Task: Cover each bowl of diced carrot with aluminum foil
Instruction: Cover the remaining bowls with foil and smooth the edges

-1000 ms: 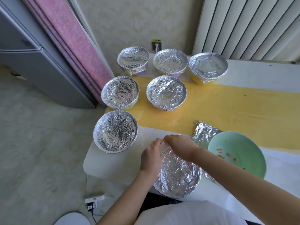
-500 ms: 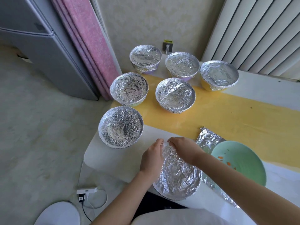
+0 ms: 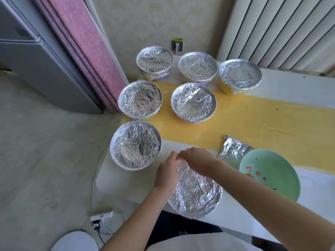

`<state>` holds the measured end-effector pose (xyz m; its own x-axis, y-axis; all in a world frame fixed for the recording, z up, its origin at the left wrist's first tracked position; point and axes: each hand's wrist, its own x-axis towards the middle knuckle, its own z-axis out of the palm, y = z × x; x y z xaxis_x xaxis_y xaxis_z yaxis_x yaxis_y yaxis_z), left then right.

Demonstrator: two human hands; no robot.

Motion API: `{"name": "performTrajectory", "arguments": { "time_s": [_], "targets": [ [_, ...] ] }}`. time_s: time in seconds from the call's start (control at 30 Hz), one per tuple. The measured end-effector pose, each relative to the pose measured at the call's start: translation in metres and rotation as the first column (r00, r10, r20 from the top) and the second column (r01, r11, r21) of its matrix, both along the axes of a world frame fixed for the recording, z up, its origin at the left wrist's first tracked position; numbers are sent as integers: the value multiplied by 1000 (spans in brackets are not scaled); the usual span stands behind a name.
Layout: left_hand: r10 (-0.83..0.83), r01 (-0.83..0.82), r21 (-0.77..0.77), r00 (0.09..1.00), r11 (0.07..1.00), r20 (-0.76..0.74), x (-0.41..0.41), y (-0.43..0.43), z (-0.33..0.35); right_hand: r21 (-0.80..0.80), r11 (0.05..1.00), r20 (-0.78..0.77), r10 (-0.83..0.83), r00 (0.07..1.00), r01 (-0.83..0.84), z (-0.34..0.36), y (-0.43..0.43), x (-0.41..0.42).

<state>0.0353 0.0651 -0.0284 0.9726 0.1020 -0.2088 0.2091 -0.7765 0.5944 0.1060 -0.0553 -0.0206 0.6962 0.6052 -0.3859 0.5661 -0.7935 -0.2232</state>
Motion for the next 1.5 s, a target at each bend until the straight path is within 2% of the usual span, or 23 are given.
{"name": "performTrajectory", "arguments": {
  "time_s": [0.13,0.23,0.33,0.47,0.63,0.8,1.07,1.3,1.5],
  "targets": [
    [-37,37,16,999,999,-31,2,3,1,-36,999,21,-27,999,28,2,4,0],
    [-74,75,29,997,997,-28,2,5,3,84,990,-46,-107,993,110,0,-1,-3],
    [-119,120,25,992,992,-47,1,10,7,218,943,-144,-222,964,250,0,-7,-8],
    [-163,163,12,986,987,-29,0,17,4,236,909,-152,-315,937,344,-5,-13,-8],
    [-149,156,-119,987,981,63,9,18,-3,171,923,-98,-332,938,344,-8,-12,-10],
    [-88,100,-174,993,980,80,16,17,-9,129,923,-83,-355,931,363,-4,-10,-12],
    [-105,117,-112,989,987,106,13,17,-9,79,934,-22,-348,937,349,-1,-2,-17],
    [-184,199,-67,966,978,184,9,19,-6,223,899,-68,-373,926,378,5,-3,-23],
    [-157,176,-54,952,983,263,7,19,-7,151,944,31,-301,953,293,10,0,-29]
  ]
}}
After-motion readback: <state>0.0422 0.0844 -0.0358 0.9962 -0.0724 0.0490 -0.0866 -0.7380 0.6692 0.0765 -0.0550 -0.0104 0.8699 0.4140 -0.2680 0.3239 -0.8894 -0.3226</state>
